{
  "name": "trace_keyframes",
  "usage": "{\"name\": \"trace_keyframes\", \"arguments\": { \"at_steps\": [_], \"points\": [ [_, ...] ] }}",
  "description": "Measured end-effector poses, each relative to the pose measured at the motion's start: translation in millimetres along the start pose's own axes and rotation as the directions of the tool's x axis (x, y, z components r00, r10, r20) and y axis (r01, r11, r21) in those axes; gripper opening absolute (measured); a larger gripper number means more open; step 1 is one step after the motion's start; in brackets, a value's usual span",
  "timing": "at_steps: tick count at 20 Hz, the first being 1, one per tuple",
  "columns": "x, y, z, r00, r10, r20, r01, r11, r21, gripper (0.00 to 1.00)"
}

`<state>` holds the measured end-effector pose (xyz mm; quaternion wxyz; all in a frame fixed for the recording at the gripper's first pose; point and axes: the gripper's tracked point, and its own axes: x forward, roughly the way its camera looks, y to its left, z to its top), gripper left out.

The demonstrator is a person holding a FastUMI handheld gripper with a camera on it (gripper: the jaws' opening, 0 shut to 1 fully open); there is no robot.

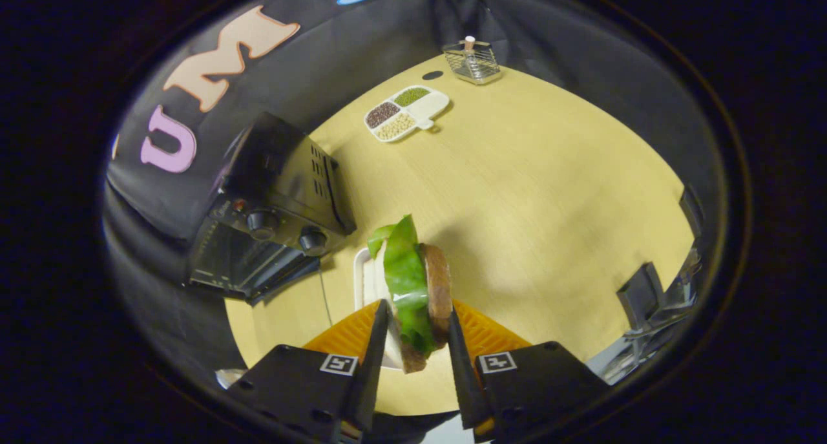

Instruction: Open the toaster oven, put the food inside, and close the toaster oven door.

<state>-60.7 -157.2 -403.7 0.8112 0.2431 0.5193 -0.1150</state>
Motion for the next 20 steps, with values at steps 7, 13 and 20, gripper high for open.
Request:
{"name": "trace_keyframes", "arguments": {
  "at_steps": [7, 13, 20],
  "points": [
    [-26, 31, 11, 0.987, 0.092, 0.135, -0.112, 0.982, 0.149, 0.36],
    [-49, 112, -11, 0.899, 0.345, 0.269, -0.421, 0.851, 0.313, 0.31],
    [-4, 208, -56, 0.832, 0.513, 0.21, -0.555, 0.766, 0.326, 0.31]
  ]
}}
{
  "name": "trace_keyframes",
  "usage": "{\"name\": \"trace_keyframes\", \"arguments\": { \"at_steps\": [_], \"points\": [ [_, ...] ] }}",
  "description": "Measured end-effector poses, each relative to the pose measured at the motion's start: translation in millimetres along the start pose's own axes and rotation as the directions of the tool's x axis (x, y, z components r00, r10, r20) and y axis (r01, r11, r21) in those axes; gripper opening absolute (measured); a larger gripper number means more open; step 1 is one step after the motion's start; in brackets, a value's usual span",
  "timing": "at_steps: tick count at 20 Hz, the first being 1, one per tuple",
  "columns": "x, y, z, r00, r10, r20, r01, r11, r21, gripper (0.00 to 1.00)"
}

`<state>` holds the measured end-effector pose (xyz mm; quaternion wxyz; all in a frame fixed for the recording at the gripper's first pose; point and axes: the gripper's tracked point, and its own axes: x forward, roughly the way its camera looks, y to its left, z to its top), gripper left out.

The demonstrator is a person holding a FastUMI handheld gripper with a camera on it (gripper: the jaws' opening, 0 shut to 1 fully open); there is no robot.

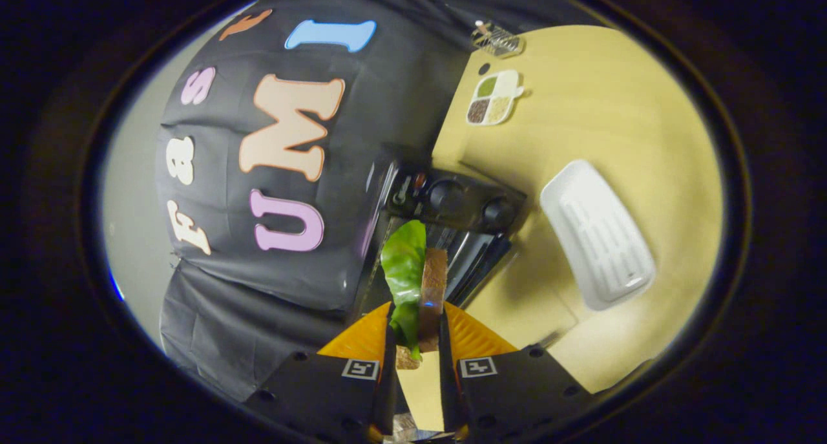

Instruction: Open the toaster oven, put the food inside, and close the toaster oven door.

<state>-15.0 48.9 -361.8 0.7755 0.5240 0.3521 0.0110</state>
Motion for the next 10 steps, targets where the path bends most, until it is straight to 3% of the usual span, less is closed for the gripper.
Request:
{"name": "trace_keyframes", "arguments": {
  "at_steps": [3, 10],
  "points": [
    [34, 7, -21, 1.0, 0.002, -0.015, -0.001, 0.999, 0.032, 0.31],
    [93, 12, -7, 0.995, -0.032, 0.094, 0.032, 0.999, 0.002, 0.31]
  ]
}}
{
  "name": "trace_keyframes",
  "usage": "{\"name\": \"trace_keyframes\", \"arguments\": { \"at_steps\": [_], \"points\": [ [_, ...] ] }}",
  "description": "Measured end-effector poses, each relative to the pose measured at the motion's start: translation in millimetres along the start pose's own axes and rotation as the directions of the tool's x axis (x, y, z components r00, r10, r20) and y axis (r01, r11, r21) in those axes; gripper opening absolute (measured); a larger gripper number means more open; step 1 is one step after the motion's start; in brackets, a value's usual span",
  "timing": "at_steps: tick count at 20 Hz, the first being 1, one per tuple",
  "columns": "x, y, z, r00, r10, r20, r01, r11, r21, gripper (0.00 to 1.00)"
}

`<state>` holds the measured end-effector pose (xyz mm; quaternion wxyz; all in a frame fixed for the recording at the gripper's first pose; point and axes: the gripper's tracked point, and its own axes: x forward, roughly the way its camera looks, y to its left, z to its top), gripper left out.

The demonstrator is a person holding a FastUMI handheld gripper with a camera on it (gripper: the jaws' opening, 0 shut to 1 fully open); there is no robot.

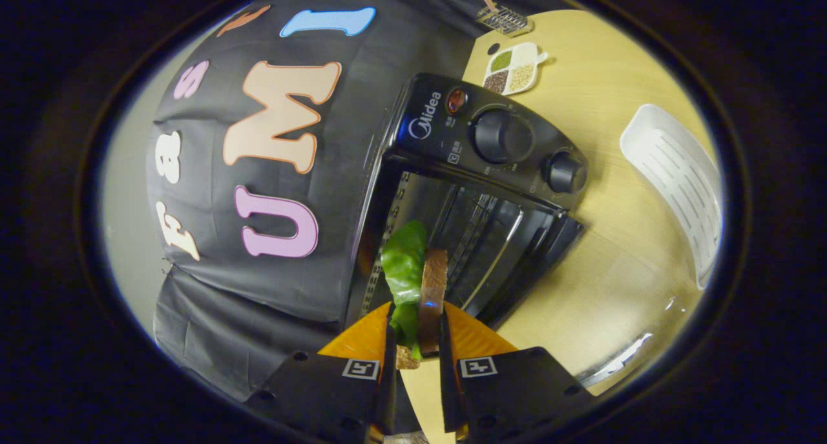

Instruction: Open the toaster oven, put the food inside, and close the toaster oven door.

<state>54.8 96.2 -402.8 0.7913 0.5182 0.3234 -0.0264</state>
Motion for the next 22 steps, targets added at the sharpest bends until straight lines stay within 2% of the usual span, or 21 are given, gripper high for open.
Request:
{"name": "trace_keyframes", "arguments": {
  "at_steps": [4, 6, 10, 15, 18, 20, 22],
  "points": [
    [20, -6, 3, 0.997, -0.058, 0.041, 0.06, 0.996, -0.069, 0.31],
    [30, -10, 6, 0.994, -0.097, 0.055, 0.104, 0.984, -0.142, 0.31],
    [45, -27, 12, 0.982, -0.168, 0.087, 0.187, 0.932, -0.311, 0.31],
    [46, -29, 17, 0.977, -0.175, 0.121, 0.21, 0.885, -0.416, 0.31],
    [43, -29, 23, 0.971, -0.189, 0.148, 0.237, 0.845, -0.479, 0.51],
    [37, -23, 29, 0.971, -0.181, 0.157, 0.239, 0.78, -0.578, 0.65],
    [27, -8, 32, 0.974, -0.139, 0.181, 0.226, 0.696, -0.681, 0.79]
  ]
}}
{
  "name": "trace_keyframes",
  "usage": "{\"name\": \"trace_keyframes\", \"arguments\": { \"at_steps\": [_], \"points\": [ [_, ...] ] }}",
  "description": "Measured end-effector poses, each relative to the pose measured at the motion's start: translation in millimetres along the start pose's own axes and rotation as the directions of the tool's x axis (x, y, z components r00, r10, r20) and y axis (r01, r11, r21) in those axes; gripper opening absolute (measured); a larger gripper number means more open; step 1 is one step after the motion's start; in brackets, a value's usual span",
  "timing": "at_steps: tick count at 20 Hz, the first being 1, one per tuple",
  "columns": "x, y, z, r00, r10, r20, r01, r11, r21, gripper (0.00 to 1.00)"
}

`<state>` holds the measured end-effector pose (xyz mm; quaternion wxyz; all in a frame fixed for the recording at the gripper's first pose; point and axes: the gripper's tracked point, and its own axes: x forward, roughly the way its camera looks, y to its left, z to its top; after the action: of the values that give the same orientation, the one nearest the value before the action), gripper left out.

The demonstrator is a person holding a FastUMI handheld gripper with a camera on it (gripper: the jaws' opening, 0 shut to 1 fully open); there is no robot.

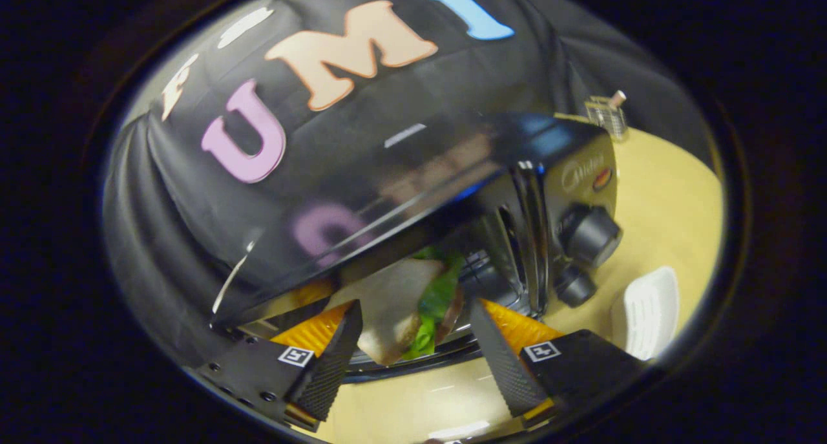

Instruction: Open the toaster oven, put the food inside, and close the toaster oven door.

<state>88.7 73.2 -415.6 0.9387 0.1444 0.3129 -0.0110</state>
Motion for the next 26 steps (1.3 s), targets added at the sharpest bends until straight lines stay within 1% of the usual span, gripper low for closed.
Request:
{"name": "trace_keyframes", "arguments": {
  "at_steps": [1, 3, 5, 7, 9, 12, 14, 15, 18, 19, 20, 22, 24, 26],
  "points": [
    [-10, 3, 5, 1.0, 0.013, 0.014, -0.013, 0.998, -0.055, 0.85],
    [-30, 13, 8, 0.998, 0.054, 0.011, -0.052, 0.991, -0.127, 0.99],
    [-56, 17, 5, 0.996, 0.083, -0.023, -0.086, 0.985, -0.151, 0.99],
    [-82, 16, -7, 0.992, 0.099, -0.084, -0.112, 0.98, -0.167, 0.99],
    [-108, 11, -20, 0.982, 0.111, -0.152, -0.142, 0.967, -0.211, 0.99],
    [-142, 8, -64, 0.943, 0.147, -0.299, -0.229, 0.938, -0.259, 0.99],
    [-161, 1, -93, 0.911, 0.137, -0.39, -0.266, 0.916, -0.301, 0.99],
    [-166, -4, -105, 0.898, 0.119, -0.425, -0.275, 0.904, -0.328, 0.99],
    [-176, -23, -145, 0.857, 0.043, -0.514, -0.284, 0.871, -0.401, 1.0],
    [-174, -30, -154, 0.847, 0.023, -0.531, -0.28, 0.868, -0.41, 1.0],
    [-171, -39, -163, 0.841, 0.003, -0.54, -0.265, 0.874, -0.408, 1.0],
    [-160, -52, -171, 0.835, -0.032, -0.549, -0.216, 0.899, -0.381, 1.0],
    [-147, -64, -171, 0.847, -0.056, -0.529, -0.163, 0.919, -0.358, 1.0],
    [-135, -70, -168, 0.855, -0.067, -0.515, -0.141, 0.924, -0.354, 1.0]
  ]
}}
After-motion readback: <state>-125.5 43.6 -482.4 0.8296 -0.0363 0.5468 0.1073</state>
